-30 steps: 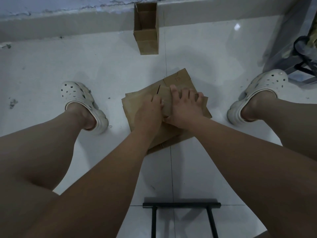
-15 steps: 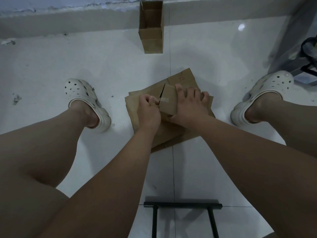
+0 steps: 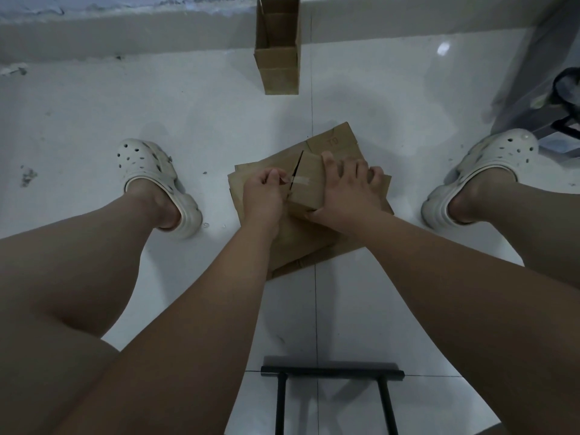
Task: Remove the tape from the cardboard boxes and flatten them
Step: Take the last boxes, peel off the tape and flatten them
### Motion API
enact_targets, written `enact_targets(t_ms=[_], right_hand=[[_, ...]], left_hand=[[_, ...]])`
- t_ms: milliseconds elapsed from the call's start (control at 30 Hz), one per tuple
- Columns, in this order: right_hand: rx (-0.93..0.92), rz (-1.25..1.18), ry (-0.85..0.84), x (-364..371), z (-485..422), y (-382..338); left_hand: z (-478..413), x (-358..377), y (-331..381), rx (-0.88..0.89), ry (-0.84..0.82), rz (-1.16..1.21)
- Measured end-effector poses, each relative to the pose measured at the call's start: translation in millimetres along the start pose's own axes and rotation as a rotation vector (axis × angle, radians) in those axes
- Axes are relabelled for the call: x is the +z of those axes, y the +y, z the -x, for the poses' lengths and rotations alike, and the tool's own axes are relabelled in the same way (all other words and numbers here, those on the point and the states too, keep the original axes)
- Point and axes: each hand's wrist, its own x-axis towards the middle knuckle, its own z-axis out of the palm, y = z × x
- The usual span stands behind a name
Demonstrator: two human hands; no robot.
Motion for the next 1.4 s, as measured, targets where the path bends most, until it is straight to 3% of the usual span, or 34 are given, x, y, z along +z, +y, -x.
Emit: enact_targets(t_ms=[300,500,700,933,1400], right_hand=[[0.032,-0.135,0.035,-14.3,6.3,22.9],[-0.004,-0.340,-0.084,-57.5,-5.9,37.8],[-0.084,-0.498,-0.156,-76.8,-21.7,44.0],[-0.061,-0.677,-0.161,-42.8,-13.7,50.1],[-0.039,-0.642,-0.233,-46.5,-20.8,61.9]], left_hand=[[-9.0,-1.6,2.3,-0.225,-0.371,0.465],[-16.7,-1.2,25.4,-0.165,-0.552,0.509],[-22.3,-13.8,48.4,-0.024,-0.561,0.467],[-20.5,-10.6,43.3,-0.031,-0.504,0.267],[-19.3,6.2,33.0,-0.011,-0.315,0.337]])
